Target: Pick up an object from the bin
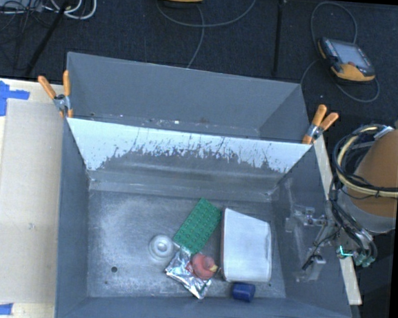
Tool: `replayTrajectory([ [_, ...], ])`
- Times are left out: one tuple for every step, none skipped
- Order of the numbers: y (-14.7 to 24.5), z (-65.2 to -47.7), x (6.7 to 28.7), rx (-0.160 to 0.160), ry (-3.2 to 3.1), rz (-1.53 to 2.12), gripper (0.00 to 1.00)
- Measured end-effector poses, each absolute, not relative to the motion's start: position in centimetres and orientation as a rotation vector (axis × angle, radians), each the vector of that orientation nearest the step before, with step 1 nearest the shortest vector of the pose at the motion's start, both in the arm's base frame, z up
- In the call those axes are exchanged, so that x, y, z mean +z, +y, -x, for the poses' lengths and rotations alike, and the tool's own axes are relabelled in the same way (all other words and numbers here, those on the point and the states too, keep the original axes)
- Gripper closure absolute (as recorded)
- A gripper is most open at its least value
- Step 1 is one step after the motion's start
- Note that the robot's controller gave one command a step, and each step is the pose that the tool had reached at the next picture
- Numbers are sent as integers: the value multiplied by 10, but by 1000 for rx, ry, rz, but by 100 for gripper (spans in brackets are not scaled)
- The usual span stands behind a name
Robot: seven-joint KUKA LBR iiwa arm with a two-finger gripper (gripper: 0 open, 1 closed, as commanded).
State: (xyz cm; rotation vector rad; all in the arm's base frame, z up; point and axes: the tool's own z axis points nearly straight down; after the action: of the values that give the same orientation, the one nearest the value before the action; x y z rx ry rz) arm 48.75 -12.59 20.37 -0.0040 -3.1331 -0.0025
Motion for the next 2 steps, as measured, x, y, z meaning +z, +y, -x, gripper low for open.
replayTrajectory([
  [-17, -495, 124, -8, -3135, 29, 0],
  [23, -494, 68, -3, -3131, 213, 0],
])
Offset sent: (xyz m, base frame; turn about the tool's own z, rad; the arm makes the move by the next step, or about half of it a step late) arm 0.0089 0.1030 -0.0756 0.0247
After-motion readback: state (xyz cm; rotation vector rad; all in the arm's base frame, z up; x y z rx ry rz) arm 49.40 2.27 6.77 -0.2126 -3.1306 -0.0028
